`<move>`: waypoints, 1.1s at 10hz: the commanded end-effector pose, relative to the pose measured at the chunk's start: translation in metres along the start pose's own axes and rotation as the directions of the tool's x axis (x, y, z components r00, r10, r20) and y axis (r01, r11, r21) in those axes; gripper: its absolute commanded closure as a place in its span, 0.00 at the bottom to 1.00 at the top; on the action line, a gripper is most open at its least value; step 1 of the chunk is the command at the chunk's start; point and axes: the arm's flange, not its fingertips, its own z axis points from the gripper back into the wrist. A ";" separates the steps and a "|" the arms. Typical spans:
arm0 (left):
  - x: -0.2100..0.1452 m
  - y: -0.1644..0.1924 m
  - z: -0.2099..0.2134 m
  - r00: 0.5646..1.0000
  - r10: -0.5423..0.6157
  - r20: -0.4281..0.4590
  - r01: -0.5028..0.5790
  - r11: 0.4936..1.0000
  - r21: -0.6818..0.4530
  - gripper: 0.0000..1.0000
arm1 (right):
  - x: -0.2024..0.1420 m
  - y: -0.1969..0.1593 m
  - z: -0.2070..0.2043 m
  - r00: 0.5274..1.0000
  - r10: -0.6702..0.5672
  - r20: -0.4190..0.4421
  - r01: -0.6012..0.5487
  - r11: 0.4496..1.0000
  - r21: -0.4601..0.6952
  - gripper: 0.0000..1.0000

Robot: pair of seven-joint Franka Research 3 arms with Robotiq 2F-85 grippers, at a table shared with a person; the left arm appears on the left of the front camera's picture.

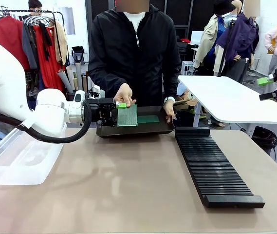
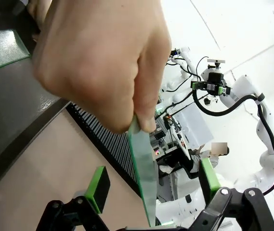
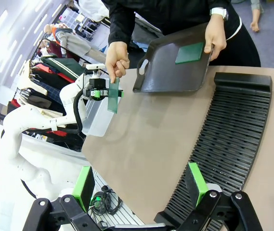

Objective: Sort PCBs into racks and boxes based on the side picked up.
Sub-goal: Pick up the Blank PCB handed by the Human.

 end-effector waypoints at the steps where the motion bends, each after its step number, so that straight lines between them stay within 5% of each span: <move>1: -0.003 0.001 -0.004 0.999 -0.023 0.034 0.023 1.000 0.003 0.13 | 0.000 0.002 0.000 1.000 0.005 -0.007 -0.005 1.000 -0.008 0.00; 4: -0.004 0.000 -0.003 0.999 -0.026 0.030 0.026 1.000 0.004 0.47 | 0.000 0.002 0.000 1.000 0.005 -0.007 -0.005 1.000 -0.008 0.00; 7: -0.005 0.000 -0.002 0.999 -0.017 0.027 0.017 1.000 0.009 0.99 | 0.000 0.002 0.000 1.000 0.005 -0.007 -0.005 1.000 -0.008 0.00; 11: -0.005 -0.001 -0.001 1.000 -0.008 0.023 0.008 1.000 0.012 1.00 | 0.000 0.002 0.000 1.000 0.005 -0.007 -0.005 1.000 -0.008 0.00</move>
